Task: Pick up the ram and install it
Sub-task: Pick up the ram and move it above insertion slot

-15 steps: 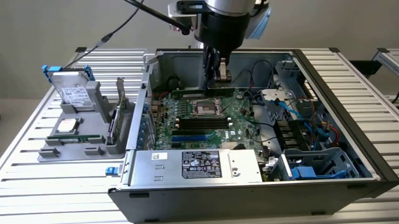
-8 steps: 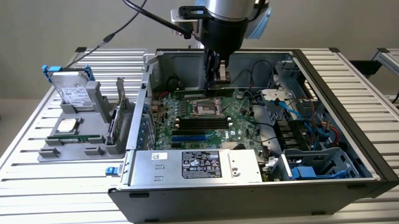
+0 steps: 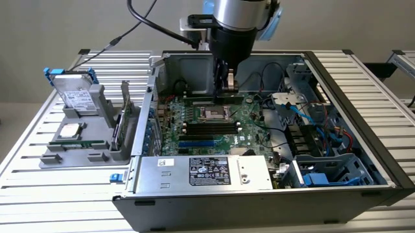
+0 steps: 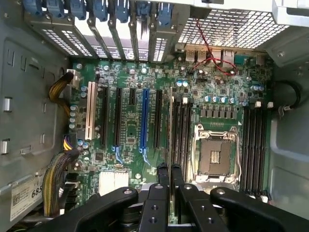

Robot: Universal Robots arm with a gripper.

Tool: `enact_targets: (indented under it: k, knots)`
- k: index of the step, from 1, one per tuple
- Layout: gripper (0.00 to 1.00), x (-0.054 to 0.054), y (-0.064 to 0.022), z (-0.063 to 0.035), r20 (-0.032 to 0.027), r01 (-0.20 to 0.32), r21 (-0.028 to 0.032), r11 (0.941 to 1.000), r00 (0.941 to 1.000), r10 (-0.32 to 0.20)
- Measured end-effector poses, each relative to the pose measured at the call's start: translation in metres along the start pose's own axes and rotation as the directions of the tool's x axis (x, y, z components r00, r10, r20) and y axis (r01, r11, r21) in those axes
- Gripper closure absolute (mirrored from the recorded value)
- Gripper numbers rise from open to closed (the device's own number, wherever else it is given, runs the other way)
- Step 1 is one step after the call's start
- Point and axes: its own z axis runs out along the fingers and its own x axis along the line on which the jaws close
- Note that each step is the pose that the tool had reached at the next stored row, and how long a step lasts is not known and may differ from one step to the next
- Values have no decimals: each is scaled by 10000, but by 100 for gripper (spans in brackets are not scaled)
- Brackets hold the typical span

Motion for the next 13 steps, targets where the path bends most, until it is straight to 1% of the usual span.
enact_targets:
  k: [7,9,13]
  knots:
    - [87,-85,-28,118,-53,-39,-5,10000,10000,39]
    - [87,-110,-36,149,-80,-47,-7,10000,10000,47]
    - [87,-151,-50,198,-166,-70,-9,10000,9998,70]
